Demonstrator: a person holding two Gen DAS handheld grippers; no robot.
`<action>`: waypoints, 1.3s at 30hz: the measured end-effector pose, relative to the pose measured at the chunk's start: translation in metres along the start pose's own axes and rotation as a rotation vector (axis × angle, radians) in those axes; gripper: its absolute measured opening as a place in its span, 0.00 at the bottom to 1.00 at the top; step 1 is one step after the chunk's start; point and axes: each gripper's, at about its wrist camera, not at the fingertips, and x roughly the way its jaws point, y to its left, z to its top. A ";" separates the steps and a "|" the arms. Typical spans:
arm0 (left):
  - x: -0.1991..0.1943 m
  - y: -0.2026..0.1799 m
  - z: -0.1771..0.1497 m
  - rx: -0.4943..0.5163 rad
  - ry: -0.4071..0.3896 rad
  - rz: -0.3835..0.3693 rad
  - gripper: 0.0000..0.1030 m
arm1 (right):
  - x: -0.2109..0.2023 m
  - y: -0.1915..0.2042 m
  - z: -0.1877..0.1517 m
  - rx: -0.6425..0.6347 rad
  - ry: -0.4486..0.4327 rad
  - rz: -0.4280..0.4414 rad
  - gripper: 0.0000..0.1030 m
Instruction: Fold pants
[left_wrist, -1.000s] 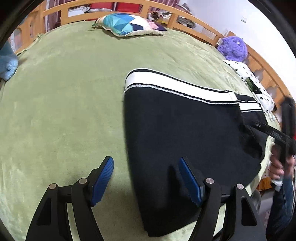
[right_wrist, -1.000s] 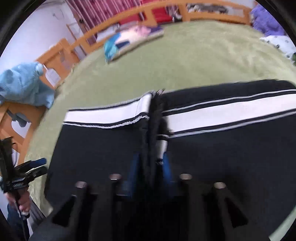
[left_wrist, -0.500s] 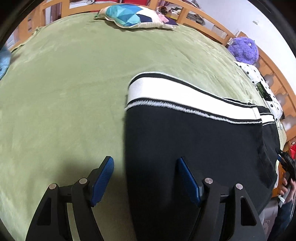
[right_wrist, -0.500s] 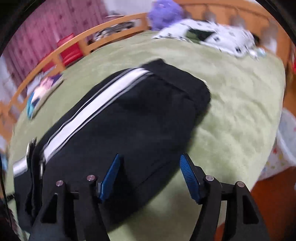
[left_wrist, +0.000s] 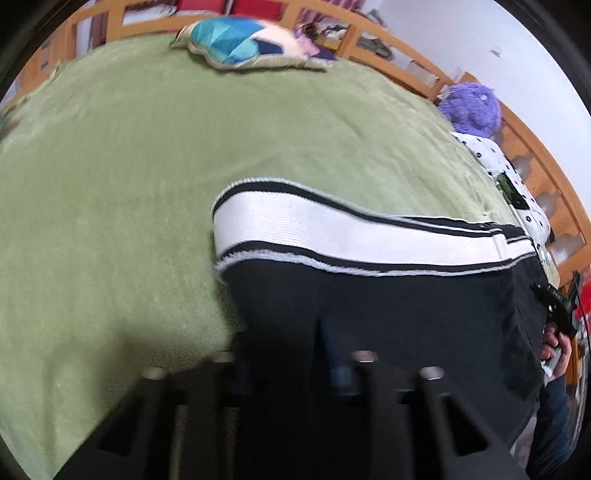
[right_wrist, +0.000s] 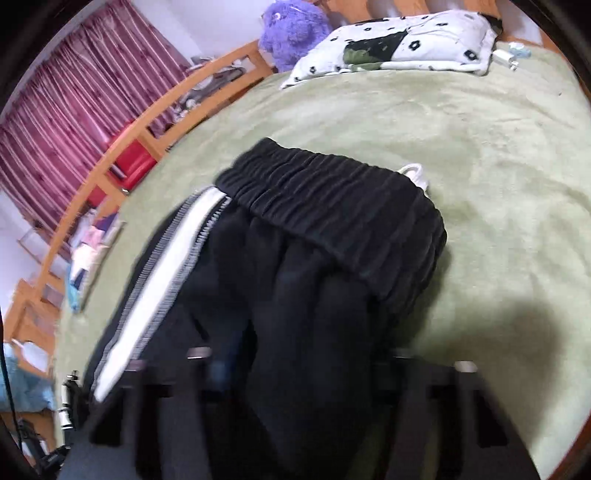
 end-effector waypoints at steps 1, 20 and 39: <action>-0.005 -0.002 0.001 0.010 -0.011 0.005 0.12 | -0.005 0.000 0.000 0.012 -0.014 0.032 0.27; -0.171 0.131 0.007 -0.083 -0.151 0.124 0.12 | -0.115 0.198 -0.087 -0.226 -0.070 0.156 0.23; -0.157 0.201 -0.032 -0.114 -0.085 0.346 0.57 | -0.064 0.165 -0.187 -0.200 0.259 -0.012 0.57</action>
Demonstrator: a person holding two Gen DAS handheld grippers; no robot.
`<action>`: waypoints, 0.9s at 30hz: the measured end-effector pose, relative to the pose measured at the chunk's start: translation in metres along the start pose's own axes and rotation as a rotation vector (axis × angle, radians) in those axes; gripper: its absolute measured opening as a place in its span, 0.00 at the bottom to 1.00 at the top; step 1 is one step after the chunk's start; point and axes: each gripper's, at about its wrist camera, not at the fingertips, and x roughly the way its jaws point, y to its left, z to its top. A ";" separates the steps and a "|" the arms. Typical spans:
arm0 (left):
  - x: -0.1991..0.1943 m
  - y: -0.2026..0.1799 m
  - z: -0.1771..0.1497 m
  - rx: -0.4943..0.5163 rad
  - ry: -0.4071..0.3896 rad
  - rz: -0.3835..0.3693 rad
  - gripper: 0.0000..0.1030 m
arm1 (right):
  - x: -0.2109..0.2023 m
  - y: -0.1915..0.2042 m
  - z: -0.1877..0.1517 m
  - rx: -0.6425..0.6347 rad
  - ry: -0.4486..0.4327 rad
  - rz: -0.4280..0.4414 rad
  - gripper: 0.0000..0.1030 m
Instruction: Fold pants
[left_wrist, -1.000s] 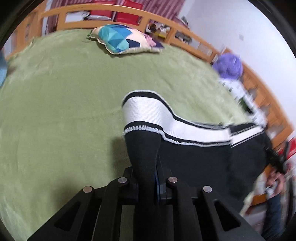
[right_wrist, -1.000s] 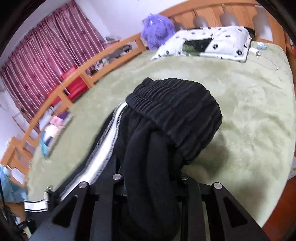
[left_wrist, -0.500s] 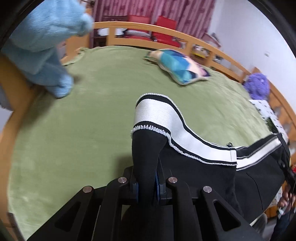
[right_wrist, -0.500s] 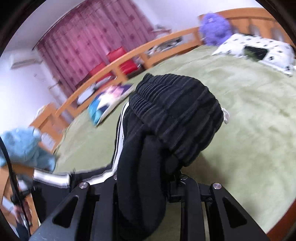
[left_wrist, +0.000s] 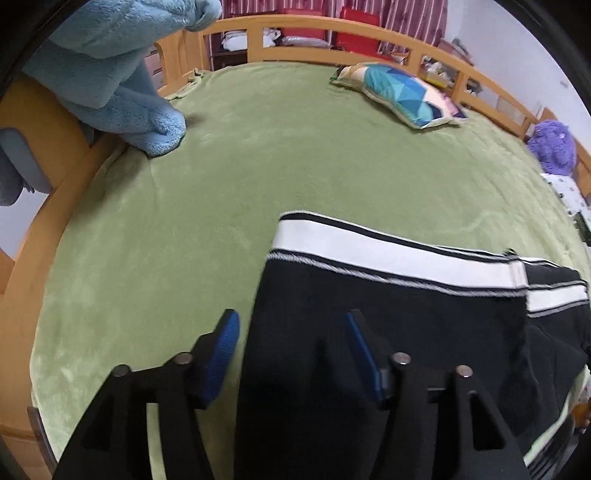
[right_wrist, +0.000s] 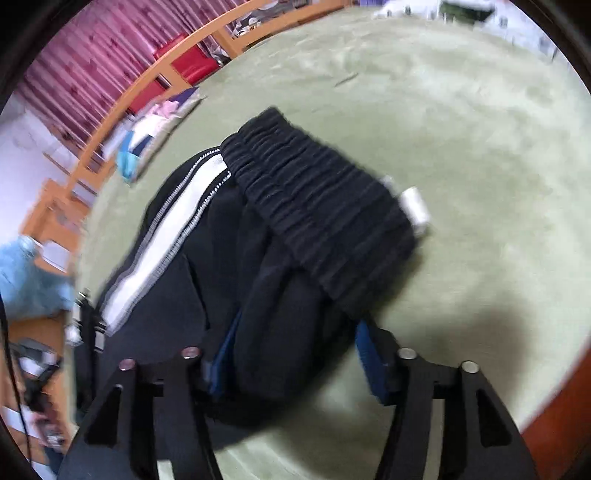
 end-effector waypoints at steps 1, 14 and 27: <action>-0.006 -0.002 -0.006 0.011 -0.003 -0.017 0.57 | -0.011 0.005 -0.004 -0.025 -0.017 -0.041 0.57; -0.030 -0.026 -0.099 0.054 0.066 -0.042 0.58 | -0.057 0.154 -0.045 -0.383 -0.072 0.043 0.57; -0.072 0.033 -0.114 -0.132 -0.007 -0.029 0.59 | -0.007 0.312 -0.164 -0.630 0.192 0.299 0.50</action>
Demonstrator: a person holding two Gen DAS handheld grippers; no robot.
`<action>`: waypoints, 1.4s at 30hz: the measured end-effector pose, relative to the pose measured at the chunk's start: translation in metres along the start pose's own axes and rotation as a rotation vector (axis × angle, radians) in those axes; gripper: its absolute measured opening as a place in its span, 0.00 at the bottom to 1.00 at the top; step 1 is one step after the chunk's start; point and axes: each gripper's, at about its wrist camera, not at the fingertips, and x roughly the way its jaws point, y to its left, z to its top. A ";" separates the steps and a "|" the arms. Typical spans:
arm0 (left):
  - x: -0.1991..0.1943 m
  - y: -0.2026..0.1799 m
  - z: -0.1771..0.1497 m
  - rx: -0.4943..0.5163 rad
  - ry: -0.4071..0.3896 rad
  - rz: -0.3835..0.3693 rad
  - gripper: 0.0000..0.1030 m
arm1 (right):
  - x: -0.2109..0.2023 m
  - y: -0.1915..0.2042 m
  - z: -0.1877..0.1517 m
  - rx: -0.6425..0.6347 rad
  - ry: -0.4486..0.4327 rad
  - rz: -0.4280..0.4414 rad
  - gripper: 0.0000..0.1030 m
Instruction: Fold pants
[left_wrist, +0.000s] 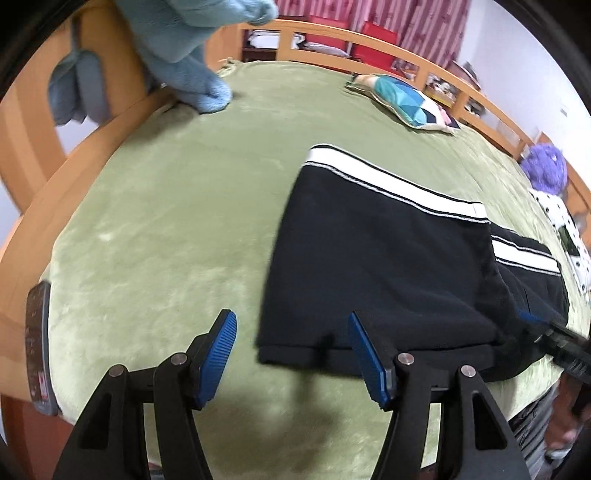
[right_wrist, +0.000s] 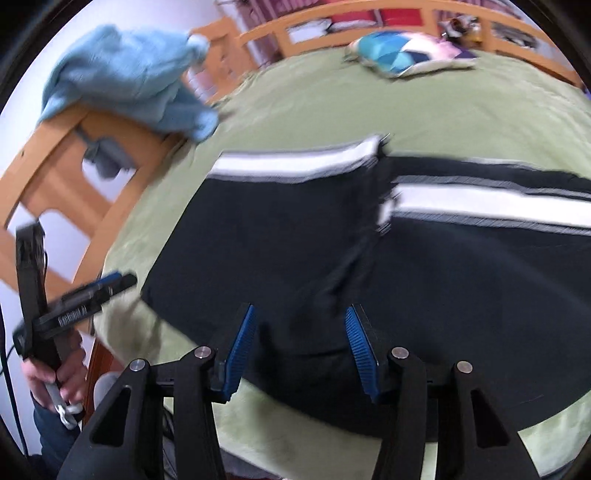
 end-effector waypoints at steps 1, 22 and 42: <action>-0.001 0.004 -0.002 -0.009 0.006 -0.008 0.59 | 0.005 0.007 -0.005 -0.028 -0.002 -0.046 0.46; 0.035 0.018 -0.005 -0.134 0.014 -0.205 0.61 | -0.022 -0.024 -0.021 -0.026 0.019 -0.018 0.42; 0.084 0.018 0.011 -0.150 0.017 -0.298 0.21 | -0.053 -0.120 -0.010 0.236 -0.102 -0.243 0.36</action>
